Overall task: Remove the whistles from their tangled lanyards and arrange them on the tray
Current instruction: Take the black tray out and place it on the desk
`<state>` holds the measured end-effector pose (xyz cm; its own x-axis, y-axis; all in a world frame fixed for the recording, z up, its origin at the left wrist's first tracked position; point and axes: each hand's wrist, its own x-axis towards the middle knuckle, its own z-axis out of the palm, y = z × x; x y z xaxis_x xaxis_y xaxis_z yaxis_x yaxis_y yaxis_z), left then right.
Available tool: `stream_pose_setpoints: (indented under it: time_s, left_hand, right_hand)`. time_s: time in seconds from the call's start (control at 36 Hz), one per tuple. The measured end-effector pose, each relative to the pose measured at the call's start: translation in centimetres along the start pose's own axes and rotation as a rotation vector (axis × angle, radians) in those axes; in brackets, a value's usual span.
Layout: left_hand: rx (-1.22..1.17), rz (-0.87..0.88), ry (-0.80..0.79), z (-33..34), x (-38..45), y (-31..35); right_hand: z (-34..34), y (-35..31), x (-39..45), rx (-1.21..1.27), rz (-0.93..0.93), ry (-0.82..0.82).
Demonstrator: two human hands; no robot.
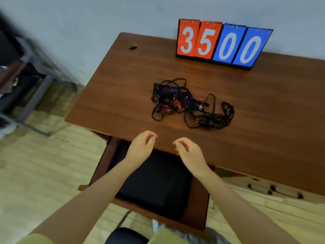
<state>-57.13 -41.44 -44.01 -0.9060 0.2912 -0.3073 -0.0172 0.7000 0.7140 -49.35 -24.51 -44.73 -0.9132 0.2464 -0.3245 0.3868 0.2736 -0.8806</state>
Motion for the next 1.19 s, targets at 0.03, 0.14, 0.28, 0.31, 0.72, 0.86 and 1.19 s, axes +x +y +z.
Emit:
stream_pose_setpoints:
  time_s: [0.03, 0.14, 0.28, 0.31, 0.72, 0.86, 1.19]
  left_hand:
    - [0.022, -0.010, -0.021, -0.2, 0.3, -0.7]
    - [0.099, -0.019, -0.091, -1.1, 1.5, -3.6]
    - [0.181, -0.027, -0.082, -1.4, 2.2, -7.6]
    - [0.187, -0.018, -0.062, -1.1, 2.2, -8.7]
    - [0.171, 0.196, 0.168, 3.3, 3.2, -18.6]
    - [0.226, 0.322, 0.210, 4.0, 3.7, -20.1]
    - [0.315, 0.368, 0.290, 1.1, 0.9, -22.1]
  right_hand:
    - [0.4, 0.3, 0.3, -0.010, 0.027, 0.004]
    - [1.5, 1.6, 0.8, -0.024, 0.090, 0.014]
    - [3.8, 3.1, 0.9, -0.076, 0.094, 0.023]
    - [4.5, 3.6, 1.0, -0.116, 0.060, 0.038]
    - [9.7, 11.0, 2.3, -0.173, -0.309, 0.046]
    - [10.6, 12.3, 3.0, -0.149, -0.319, 0.074]
    - [10.0, 15.8, -3.1, -0.424, -0.276, 0.405]
